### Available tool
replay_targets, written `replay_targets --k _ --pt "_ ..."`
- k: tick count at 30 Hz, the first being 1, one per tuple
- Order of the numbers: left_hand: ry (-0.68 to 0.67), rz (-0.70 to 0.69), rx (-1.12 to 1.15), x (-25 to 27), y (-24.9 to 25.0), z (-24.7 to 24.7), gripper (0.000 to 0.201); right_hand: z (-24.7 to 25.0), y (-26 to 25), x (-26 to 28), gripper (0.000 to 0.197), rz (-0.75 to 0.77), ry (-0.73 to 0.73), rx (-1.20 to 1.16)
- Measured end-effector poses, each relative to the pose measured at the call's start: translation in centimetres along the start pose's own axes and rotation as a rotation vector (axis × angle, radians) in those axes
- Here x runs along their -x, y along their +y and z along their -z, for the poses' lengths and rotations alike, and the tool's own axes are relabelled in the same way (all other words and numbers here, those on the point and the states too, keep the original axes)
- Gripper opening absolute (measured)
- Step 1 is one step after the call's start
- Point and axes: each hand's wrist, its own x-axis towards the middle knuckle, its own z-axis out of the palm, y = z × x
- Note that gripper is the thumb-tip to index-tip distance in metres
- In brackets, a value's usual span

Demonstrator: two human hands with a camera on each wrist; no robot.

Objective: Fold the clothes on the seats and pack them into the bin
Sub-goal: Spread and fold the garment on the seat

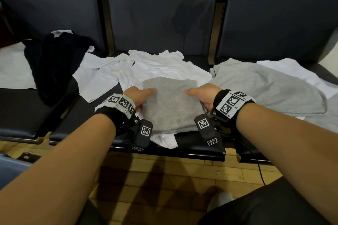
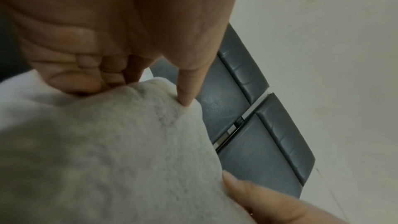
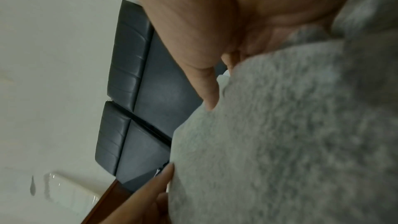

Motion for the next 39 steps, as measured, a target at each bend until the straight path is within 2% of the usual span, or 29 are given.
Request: replay_targets --k 1,3,4,7,10,13,17,19,21,22,25,28,31,35,39 --pt "0.003 0.009 0.020 -0.1 0.0 0.0 0.059 0.0 -0.1 0.0 0.054 0.024 -0.004 0.082" --pt "0.000 0.015 0.037 -0.4 -0.1 -0.2 0.060 0.0 -0.7 0.1 0.043 0.090 0.032 0.219" --pt "-0.012 0.019 0.049 -0.6 -0.1 -0.3 0.060 0.2 -1.2 0.6 0.033 0.120 0.072 0.237" --pt "-0.046 0.036 0.047 -0.8 0.1 -0.7 0.051 1.2 -1.6 1.2 0.023 0.181 0.186 0.210" --pt "-0.041 0.004 -0.049 -0.5 0.3 -1.1 0.046 1.2 -0.4 1.1 0.029 0.133 0.212 0.390" --pt "-0.013 -0.026 -0.055 0.0 0.7 -1.2 0.047 0.7 -0.3 0.8 0.032 0.155 0.231 0.504" --pt "0.013 -0.021 -0.028 0.6 1.3 -1.0 0.051 1.0 -0.9 0.5 0.034 0.131 0.213 0.462" --pt "-0.041 -0.044 0.053 0.7 1.6 -0.9 0.052 1.4 -0.7 0.2 0.039 0.101 0.189 0.422" --pt "-0.096 -0.057 0.172 0.6 1.8 -0.8 0.061 1.7 -0.7 0.1 0.049 0.051 0.159 0.379" --pt "-0.125 -0.050 0.256 0.8 1.8 -0.9 0.060 1.9 -0.8 0.0 0.054 0.030 0.145 0.341" --pt "-0.188 -0.062 0.505 1.9 2.4 -1.2 0.038 2.6 -1.6 0.2 0.059 0.035 0.134 0.229" --pt "-0.181 -0.111 0.640 2.7 2.9 -1.1 0.036 3.0 -2.1 0.7 0.050 0.116 0.095 -0.034" --pt "-0.160 -0.161 0.728 3.4 3.4 0.1 0.033 3.0 -2.5 1.9 0.030 0.190 0.013 -0.310" --pt "-0.162 -0.153 0.760 5.0 3.0 2.6 0.032 1.5 -3.7 3.8 0.030 0.308 -0.001 -0.377" --pt "-0.138 -0.153 0.788 7.4 1.1 7.3 0.035 -3.1 -6.3 6.1 0.012 0.391 -0.073 -0.379"
